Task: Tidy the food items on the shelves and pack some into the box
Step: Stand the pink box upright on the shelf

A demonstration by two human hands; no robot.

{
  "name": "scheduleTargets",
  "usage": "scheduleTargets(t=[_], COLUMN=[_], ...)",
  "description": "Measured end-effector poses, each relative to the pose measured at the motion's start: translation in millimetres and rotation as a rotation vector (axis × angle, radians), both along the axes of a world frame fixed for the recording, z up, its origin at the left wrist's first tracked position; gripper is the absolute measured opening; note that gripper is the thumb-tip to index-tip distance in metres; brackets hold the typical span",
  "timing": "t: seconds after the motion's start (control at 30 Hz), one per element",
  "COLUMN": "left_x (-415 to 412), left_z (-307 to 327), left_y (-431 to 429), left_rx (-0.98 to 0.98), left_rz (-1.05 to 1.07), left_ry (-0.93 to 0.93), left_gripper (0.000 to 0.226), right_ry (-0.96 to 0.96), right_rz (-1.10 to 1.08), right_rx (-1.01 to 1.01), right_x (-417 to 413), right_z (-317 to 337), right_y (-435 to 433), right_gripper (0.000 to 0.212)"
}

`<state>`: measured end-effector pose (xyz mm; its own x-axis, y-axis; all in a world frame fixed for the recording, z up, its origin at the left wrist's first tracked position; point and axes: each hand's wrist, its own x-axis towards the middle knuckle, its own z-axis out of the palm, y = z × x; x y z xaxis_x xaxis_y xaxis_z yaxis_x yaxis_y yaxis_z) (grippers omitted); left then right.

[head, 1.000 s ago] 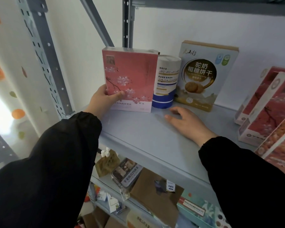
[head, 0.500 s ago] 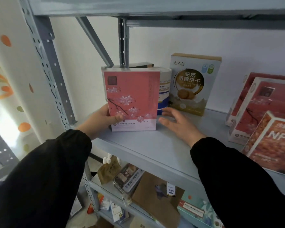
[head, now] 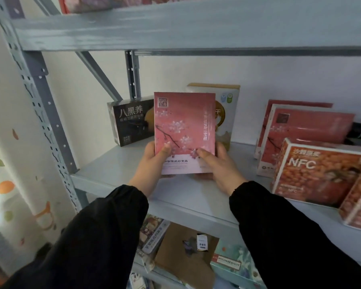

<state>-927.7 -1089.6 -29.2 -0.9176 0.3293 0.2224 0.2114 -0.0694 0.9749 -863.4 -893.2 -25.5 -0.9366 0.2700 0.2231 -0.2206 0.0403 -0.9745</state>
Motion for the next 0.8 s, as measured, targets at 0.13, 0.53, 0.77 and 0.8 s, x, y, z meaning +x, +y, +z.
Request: scheduleTargets(t=[0.13,0.53,0.77,0.8], left_x=[-1,-6,-8,-8], left_z=[-13,-20,-21,-21], left_y=[8,1,1,2], left_rx=[-0.014,-0.040,0.011,0.024], left_rz=[-0.012,0.009,-0.059,-0.083], left_ry=[-0.007,0.077,0.038,0.033], left_gripper=[0.022,0.053,0.069,0.074], right_ry=[-0.015,0.054,-0.052,-0.039], right_rz=[-0.067,-0.053,0.241,0.290], right_rx=[-0.015,-0.189,-0.462,-0.447], right_x=[2,-1,4,5], right_z=[-1,3,10,10], right_y=[4,2,4,4], right_gripper=[0.060,0.033,0.045,0.044])
